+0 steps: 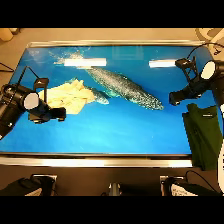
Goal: Fold the shirts.
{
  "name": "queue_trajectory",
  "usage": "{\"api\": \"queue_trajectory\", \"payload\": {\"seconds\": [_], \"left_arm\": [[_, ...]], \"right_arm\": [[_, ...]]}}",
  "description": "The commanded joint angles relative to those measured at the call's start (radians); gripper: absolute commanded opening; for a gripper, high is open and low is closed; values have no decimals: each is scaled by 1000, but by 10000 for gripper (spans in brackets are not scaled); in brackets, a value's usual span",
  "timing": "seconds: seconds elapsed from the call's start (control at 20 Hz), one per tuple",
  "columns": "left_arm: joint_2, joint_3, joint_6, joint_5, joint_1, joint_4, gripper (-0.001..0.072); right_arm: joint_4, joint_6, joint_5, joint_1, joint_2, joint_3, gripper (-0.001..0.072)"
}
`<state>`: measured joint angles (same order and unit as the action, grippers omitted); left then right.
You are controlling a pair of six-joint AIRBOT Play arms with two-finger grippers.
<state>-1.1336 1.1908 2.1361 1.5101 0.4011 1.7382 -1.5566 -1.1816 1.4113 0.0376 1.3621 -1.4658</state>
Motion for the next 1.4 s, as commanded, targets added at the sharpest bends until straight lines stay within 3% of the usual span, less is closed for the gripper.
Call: {"api": "queue_trajectory", "payload": {"seconds": [0.0,0.75,1.15,1.35], "left_arm": [[0,0,0,0,-1,0,671],[0,0,0,-3,-1,0,671],[0,0,-26,-216,-3,0,671],[0,0,-20,-450,-1,-18,671]], "right_arm": [[0,0,0,0,1,-1,687],[0,0,0,0,1,-1,687],[-34,0,-95,0,1,-1,687],[-71,0,-175,0,1,-1,686]]}}
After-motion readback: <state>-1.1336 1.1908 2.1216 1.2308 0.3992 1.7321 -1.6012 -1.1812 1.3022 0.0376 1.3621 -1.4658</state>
